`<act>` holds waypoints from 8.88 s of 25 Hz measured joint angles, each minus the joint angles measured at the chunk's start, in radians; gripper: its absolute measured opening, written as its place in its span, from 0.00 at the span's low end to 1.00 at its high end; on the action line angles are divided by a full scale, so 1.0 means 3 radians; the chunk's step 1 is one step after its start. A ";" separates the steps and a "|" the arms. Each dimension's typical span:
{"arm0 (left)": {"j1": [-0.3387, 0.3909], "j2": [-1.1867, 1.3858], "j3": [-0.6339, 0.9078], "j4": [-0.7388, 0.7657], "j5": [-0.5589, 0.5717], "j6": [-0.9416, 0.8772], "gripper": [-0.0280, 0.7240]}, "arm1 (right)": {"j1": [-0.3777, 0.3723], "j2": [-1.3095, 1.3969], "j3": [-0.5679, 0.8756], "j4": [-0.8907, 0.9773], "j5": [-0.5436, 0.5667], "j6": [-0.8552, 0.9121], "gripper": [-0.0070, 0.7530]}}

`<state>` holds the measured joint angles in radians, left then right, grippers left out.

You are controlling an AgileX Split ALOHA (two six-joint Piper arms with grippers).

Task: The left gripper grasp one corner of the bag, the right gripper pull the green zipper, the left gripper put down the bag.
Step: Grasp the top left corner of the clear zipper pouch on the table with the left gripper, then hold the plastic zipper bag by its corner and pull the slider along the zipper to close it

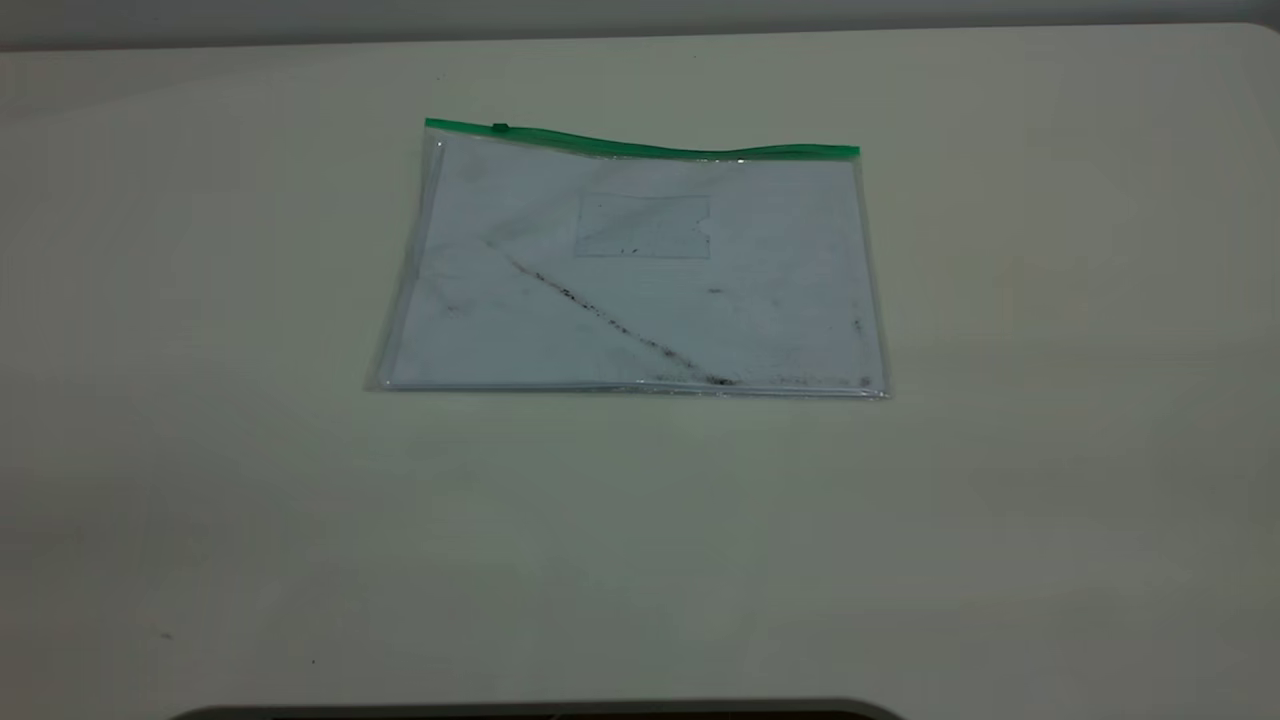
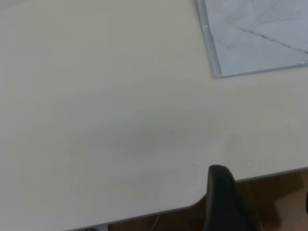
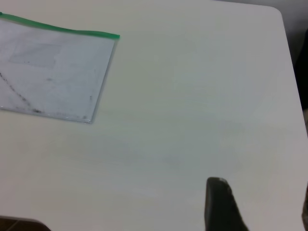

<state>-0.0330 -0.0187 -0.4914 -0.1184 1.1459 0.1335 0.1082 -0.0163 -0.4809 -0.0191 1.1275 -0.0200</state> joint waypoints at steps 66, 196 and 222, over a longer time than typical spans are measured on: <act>0.0000 0.4173 -0.0984 -0.0094 -0.1948 0.0196 0.79 | 0.0000 0.4438 -0.0686 0.2209 -0.2400 -0.2647 0.71; -0.0567 0.9436 -0.5959 -0.2918 0.0022 0.5918 0.11 | 0.0598 0.8460 -0.3760 0.5249 -0.1439 -0.6988 0.38; -0.0315 0.9442 -0.5959 -0.3455 -0.0025 0.5956 0.11 | 0.0327 0.8653 -0.3793 0.4988 -0.1574 -0.6988 0.05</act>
<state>-0.1276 2.8140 -2.2790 -1.1549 1.1382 1.9205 0.2063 2.5795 -1.6188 1.4773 0.6553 -2.1165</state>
